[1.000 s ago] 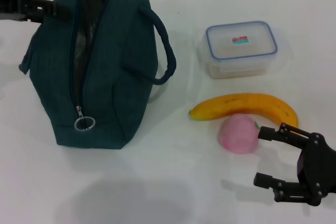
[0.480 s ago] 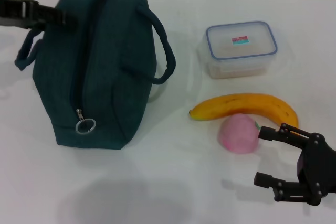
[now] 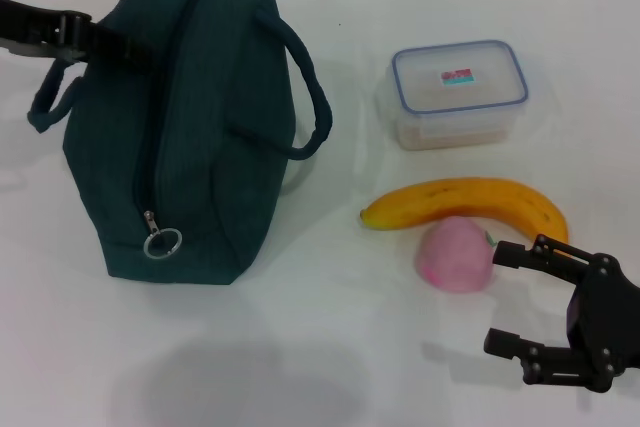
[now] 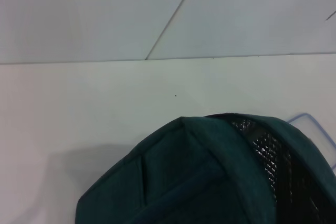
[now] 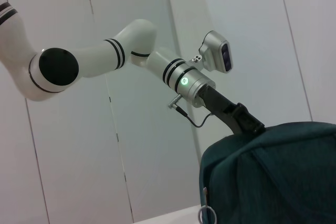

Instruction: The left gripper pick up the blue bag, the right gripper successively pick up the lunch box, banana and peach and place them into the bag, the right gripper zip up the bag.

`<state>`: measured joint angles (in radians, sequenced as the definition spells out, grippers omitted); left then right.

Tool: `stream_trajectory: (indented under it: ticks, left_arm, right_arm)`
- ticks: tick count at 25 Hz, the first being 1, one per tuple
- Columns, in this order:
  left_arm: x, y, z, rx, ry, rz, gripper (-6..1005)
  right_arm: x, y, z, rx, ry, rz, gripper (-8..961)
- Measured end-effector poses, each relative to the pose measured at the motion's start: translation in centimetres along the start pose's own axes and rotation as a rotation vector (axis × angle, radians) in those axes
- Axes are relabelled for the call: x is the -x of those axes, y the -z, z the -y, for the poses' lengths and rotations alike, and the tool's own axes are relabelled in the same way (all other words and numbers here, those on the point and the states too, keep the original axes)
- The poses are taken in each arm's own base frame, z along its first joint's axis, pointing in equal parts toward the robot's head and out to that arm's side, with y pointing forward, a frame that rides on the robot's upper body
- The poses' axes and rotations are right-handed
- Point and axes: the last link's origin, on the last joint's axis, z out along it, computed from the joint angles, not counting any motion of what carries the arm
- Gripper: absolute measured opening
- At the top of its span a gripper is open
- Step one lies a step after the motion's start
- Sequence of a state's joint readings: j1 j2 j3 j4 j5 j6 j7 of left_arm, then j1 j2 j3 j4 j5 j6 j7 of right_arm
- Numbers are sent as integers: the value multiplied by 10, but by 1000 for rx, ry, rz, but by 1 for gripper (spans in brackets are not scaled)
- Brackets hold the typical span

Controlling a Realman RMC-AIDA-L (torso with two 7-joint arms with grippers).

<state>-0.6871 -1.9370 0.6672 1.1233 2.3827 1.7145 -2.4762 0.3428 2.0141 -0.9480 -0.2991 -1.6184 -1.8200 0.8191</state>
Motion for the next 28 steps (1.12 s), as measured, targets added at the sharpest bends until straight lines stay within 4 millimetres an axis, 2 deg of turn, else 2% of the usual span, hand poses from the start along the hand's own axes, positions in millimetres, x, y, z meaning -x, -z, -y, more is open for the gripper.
stream_trajectory:
  ticks: [4,15,17,22,28]
  left_arm:
    - [1,-1,-1,4,-8,10,619]
    - [2,2,1,1,7,18,173]
    - [1,2,0,6,12,15,44]
    - [-1,3,-6,59,32,-9,42]
    - [-2,3,-21,177,42,-52,39]
  right_arm:
    - [0,0,0,-1,-1,0,843]
    - [1,0,0,-3,-1,7,840]
    - [3,0,0,-12,-7,27,840]
    - [11,5,1,-83,-56,149,838]
    - [17,25,13,-292,-309,354,837]
